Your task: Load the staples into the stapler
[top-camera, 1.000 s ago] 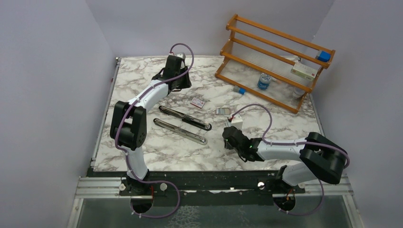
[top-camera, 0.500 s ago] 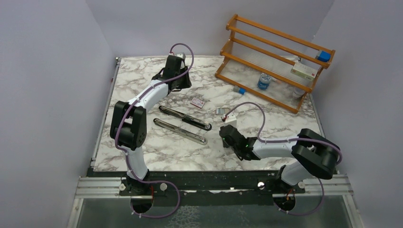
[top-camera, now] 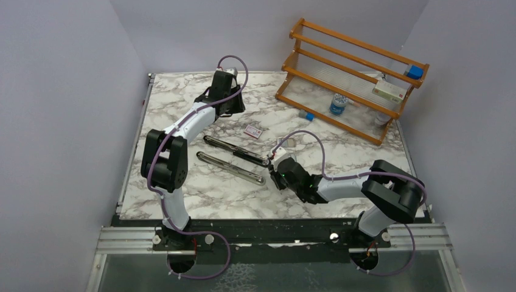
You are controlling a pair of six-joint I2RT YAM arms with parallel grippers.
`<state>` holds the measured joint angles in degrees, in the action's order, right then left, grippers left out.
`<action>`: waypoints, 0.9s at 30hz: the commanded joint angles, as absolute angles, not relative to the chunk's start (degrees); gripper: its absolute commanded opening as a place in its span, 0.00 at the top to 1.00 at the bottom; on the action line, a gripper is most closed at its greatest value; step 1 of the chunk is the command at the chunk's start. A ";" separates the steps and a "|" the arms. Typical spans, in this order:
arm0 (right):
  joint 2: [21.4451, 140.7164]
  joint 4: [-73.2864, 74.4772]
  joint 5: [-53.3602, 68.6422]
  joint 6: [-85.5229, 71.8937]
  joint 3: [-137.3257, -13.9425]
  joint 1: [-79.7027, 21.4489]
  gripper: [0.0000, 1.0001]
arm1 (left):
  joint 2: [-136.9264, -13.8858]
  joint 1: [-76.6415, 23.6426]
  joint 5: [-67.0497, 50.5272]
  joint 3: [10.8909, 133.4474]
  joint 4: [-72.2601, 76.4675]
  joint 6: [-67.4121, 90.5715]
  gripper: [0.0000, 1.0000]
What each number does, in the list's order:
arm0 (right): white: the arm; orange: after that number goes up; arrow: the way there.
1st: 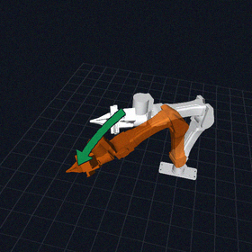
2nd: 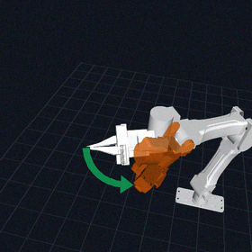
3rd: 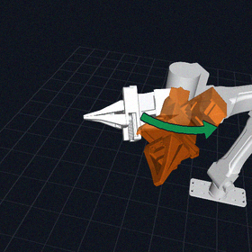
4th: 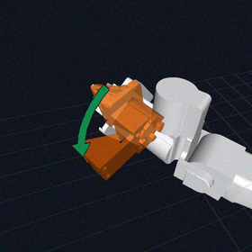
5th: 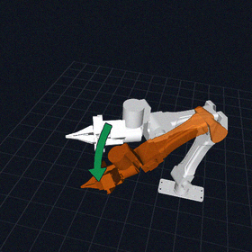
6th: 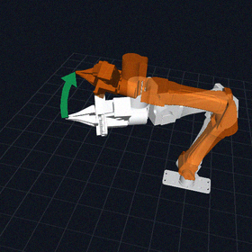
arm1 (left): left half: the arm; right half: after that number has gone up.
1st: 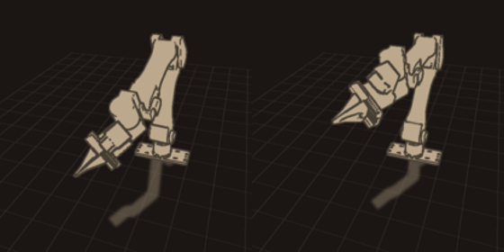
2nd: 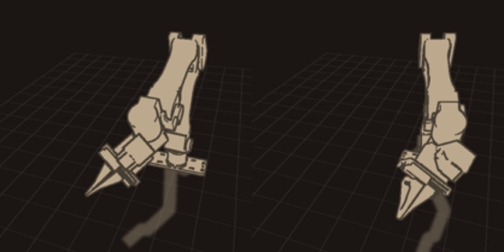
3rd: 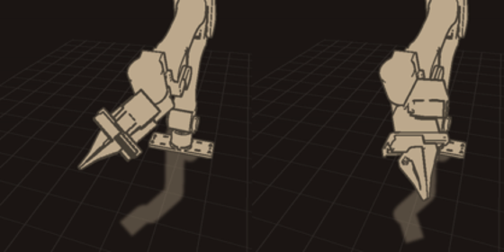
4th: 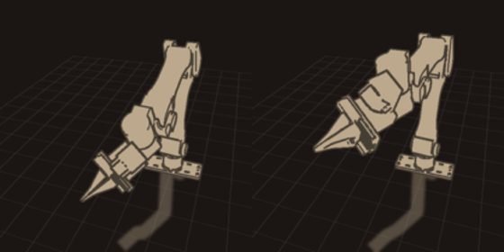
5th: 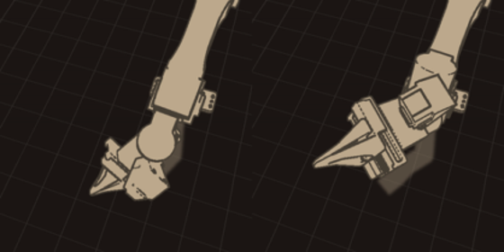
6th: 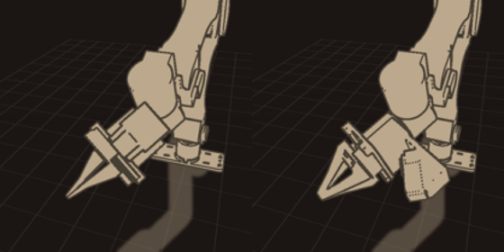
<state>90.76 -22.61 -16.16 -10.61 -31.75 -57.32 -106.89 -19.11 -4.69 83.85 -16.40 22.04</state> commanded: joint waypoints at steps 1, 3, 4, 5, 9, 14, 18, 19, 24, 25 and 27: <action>92.63 -21.12 -9.81 -10.00 -29.06 -57.83 0.70 | -106.79 -18.72 -5.36 83.93 -15.83 22.24 0.67; 92.64 -22.32 -9.76 -10.91 -28.10 -57.83 0.69 | -106.72 -18.65 -5.49 83.94 -15.84 22.21 0.67; 92.57 -23.15 -9.71 -10.99 -27.59 -57.81 0.69 | -106.66 -18.66 -5.45 83.91 -15.87 22.23 0.67; 92.55 -24.23 -9.81 -11.05 -26.88 -57.83 0.69 | -106.61 -18.70 -5.53 83.87 -15.87 22.31 0.67; 92.88 -27.36 -11.82 -10.79 -24.57 -57.83 0.69 | -106.85 -18.69 -5.96 83.95 -15.82 22.54 0.67; 92.72 -29.92 -14.60 -11.73 -22.20 -57.83 0.71 | -107.33 -18.70 -6.32 84.02 -15.82 22.75 0.67; 93.61 -30.89 -14.92 -11.91 -22.03 -57.79 0.74 | -107.49 -18.70 -6.42 84.00 -15.80 22.76 0.67; 93.93 -31.07 -15.02 -11.95 -22.06 -57.83 0.74 | -107.49 -18.71 -6.42 83.98 -15.78 22.76 0.67; 94.62 -32.38 -15.10 -12.26 -21.15 -57.83 0.74 | -107.58 -18.70 -6.42 84.02 -15.80 22.67 0.67; 94.75 -32.83 -14.99 -12.10 -20.99 -57.81 0.74 | -107.58 -18.70 -6.42 84.07 -15.77 22.68 0.67; 95.06 -33.28 -14.86 -11.90 -20.76 -57.83 0.74 | -107.62 -18.71 -6.43 84.03 -15.76 22.66 0.67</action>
